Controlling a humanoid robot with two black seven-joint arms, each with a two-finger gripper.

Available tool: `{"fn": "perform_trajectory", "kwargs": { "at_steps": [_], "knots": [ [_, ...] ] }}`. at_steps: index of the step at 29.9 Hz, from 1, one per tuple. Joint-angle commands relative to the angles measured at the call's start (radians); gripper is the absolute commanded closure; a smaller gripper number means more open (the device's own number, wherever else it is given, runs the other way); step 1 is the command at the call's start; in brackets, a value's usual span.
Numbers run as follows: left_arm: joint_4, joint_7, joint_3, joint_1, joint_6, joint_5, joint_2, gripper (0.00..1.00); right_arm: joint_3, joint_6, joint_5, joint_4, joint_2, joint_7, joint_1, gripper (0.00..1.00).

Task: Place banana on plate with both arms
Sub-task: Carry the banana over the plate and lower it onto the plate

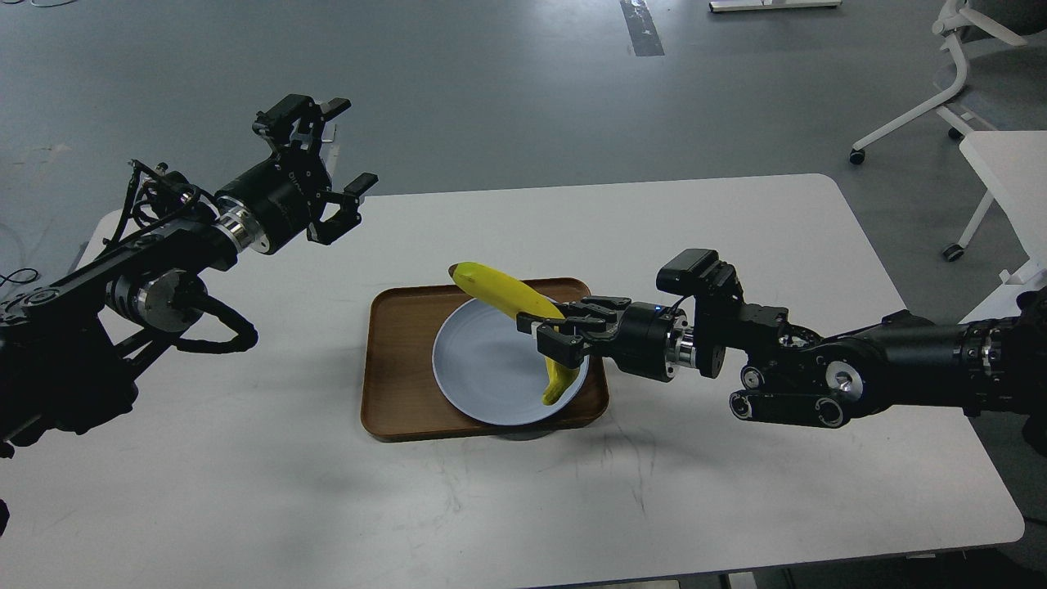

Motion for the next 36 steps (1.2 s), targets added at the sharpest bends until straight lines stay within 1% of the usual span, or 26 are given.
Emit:
{"fn": "perform_trajectory", "kwargs": {
  "at_steps": [1,3,7,14,16,25,26,27,28,29,30,31,33,35,36],
  "knots": [
    [-0.002,-0.001,-0.001,0.0,0.0,0.0,0.0,0.02,-0.059,0.0,0.004,-0.036,0.067,-0.001,0.02,1.0],
    [-0.002,-0.001,-0.001,0.0,0.0,0.0,0.001,0.02,-0.097,0.0,0.004,-0.08,0.104,-0.005,0.023,1.0],
    [-0.002,-0.005,-0.001,0.0,0.0,0.0,0.003,0.02,-0.126,0.0,0.004,-0.128,0.124,-0.011,0.025,1.0],
    [-0.002,-0.008,-0.001,0.0,0.0,0.0,0.014,0.02,-0.132,0.001,0.008,-0.146,0.112,-0.013,0.025,1.0],
    [-0.002,-0.008,0.001,0.0,0.0,0.0,0.014,0.02,-0.135,0.001,0.007,-0.145,0.11,-0.021,0.025,1.0],
    [-0.002,-0.008,0.001,0.0,0.0,0.0,0.012,0.02,-0.174,0.001,0.011,-0.137,0.066,-0.027,0.033,1.0],
    [-0.002,-0.008,0.001,0.0,0.0,0.0,0.012,0.02,-0.174,0.004,0.013,-0.136,0.066,-0.031,0.034,0.8],
    [-0.002,-0.008,0.001,0.0,0.0,0.0,0.012,0.02,-0.174,0.008,0.014,-0.134,0.064,-0.036,0.034,0.69],
    [-0.002,-0.008,0.001,0.0,0.0,0.0,0.011,0.02,-0.174,0.014,0.016,-0.127,0.058,-0.051,0.034,0.57],
    [-0.002,-0.008,0.001,0.0,0.0,0.0,0.011,0.02,-0.172,0.023,0.017,-0.114,0.052,-0.071,0.036,0.49],
    [-0.002,-0.008,0.001,0.0,0.0,0.001,0.009,0.02,-0.169,0.027,0.017,-0.108,0.049,-0.079,0.037,0.42],
    [-0.002,-0.008,0.001,-0.001,0.0,0.001,0.009,0.02,-0.165,0.037,0.017,-0.097,0.041,-0.085,0.04,0.3],
    [-0.001,-0.008,0.001,-0.001,0.0,0.001,0.006,0.02,-0.16,0.038,0.019,-0.088,0.037,-0.085,0.043,0.22],
    [-0.001,-0.008,0.001,-0.001,0.0,0.001,0.003,0.02,-0.149,0.038,0.026,-0.082,0.031,-0.087,0.043,0.05],
    [-0.001,-0.008,0.001,-0.001,0.0,0.005,0.003,0.02,-0.146,0.038,0.033,-0.08,0.029,-0.087,0.043,0.04]
  ]
}}
